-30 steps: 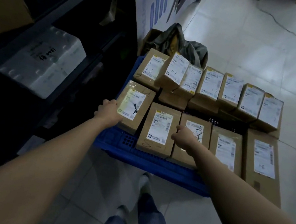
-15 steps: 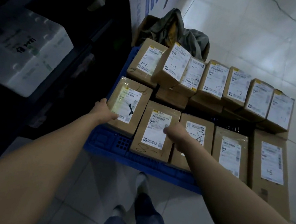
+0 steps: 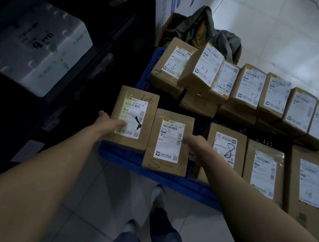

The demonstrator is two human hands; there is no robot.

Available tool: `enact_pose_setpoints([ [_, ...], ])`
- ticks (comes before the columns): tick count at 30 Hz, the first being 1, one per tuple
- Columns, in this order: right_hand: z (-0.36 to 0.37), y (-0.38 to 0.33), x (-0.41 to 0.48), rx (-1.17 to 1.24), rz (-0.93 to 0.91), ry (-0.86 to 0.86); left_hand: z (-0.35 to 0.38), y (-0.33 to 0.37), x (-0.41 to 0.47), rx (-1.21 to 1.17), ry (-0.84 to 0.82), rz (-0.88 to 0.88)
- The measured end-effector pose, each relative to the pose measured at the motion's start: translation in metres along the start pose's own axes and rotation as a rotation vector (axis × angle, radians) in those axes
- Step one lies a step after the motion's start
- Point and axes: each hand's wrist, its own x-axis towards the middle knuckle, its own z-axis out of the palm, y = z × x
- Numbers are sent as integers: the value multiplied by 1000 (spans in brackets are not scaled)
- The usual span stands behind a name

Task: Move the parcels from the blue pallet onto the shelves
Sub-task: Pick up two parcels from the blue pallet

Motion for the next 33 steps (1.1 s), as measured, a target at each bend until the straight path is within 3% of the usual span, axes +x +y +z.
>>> enact_pose_setpoints([
  [8, 9, 7, 17, 151, -5, -197, -3, -25, 15, -230, -157, 36],
  [17, 18, 19, 23, 120, -72, -260, -15, -36, 7, -359, -150, 7],
  [26, 14, -27, -36, 224, -255, -275, -73, -2, -54, -432, -164, 153],
  [33, 6, -79, -116, 328, -311, -389, -129, 24, -140, -503, -139, 271],
])
